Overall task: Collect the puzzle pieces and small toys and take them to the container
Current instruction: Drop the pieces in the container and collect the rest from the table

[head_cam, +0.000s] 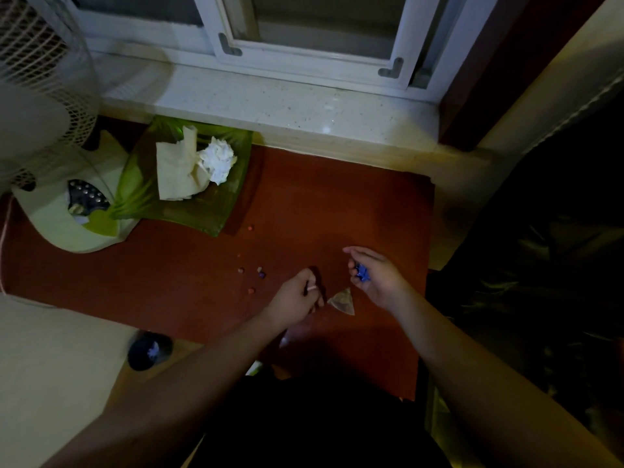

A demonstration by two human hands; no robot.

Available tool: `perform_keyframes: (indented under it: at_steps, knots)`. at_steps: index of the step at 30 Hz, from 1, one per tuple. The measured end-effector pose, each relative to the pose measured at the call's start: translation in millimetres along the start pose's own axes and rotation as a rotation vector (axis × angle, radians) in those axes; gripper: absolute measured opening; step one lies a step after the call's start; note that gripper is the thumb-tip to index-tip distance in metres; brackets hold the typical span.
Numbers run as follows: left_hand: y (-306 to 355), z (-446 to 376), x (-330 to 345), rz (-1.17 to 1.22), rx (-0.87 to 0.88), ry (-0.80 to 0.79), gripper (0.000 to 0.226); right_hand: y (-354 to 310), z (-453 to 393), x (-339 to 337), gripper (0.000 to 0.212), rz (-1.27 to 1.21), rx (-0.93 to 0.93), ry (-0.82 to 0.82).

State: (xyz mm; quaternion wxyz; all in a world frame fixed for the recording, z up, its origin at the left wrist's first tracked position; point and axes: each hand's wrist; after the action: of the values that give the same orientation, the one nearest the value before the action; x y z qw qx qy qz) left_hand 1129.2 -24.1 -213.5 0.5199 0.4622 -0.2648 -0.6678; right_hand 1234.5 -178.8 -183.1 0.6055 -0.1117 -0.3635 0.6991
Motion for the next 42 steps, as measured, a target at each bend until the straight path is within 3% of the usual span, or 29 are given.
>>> perform_keyframes:
  at_steps: [7, 10, 12, 15, 19, 22, 27, 33, 38, 42]
  knots:
    - [22.9, 4.5, 5.2, 0.758, -0.237, -0.165, 0.031, -0.3, -0.2, 0.1, 0.018, -0.041, 0.006, -0.003]
    - [23.7, 5.1, 0.1, 0.843, -0.262, -0.239, 0.023, -1.4, -0.1, 0.6, 0.017, -0.095, 0.012, -0.003]
    - [23.8, 2.6, 3.2, 0.672, -0.256, -0.191, 0.023, -1.6, -0.2, 0.2, 0.018, -0.115, 0.017, 0.013]
    - [21.8, -3.9, 12.1, 0.055, -0.042, -0.026, 0.022, -1.9, 1.0, -1.2, 0.023, -0.121, 0.026, 0.031]
    - [27.1, -8.4, 26.1, -0.566, 0.084, -0.17, 0.058, -1.6, 2.4, -2.6, 0.025, -0.11, 0.029, 0.027]
    - [22.4, -8.1, 33.2, -0.766, 0.113, -0.211, 0.043, -0.8, 2.9, 1.9, 0.024, -0.011, 0.001, 0.018]
    - [3.7, 6.2, 27.3, -0.85, 0.148, -0.155, 0.039, -0.5, 0.4, 20.6, 0.025, 0.165, -0.043, -0.015]
    - [-20.0, 36.2, -2.8, -0.595, -0.031, -0.059, 0.047, 16.3, -19.3, 64.5, 0.02, 0.47, -0.083, 0.007]
    - [-50.1, 65.9, -37.8, -0.255, -0.128, 0.128, 0.03, 42.3, -44.3, 110.3, 0.02, 1.034, -0.376, -0.064]
    - [-68.2, 86.8, -60.3, 0.201, -0.201, 0.21, 0.006, 64.7, -57.8, 135.5, 0.039, 1.402, -0.599, -0.157]
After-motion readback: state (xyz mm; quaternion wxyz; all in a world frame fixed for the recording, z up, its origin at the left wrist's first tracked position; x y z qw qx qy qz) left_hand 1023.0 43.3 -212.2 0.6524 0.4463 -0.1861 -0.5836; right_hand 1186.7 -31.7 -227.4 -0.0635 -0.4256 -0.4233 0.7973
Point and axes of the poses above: each hand's wrist, its own z-axis away from the middle knuckle, its own x-axis out of the palm, y = z × x, and after that the axes turned 3 degrees about z, right-handed
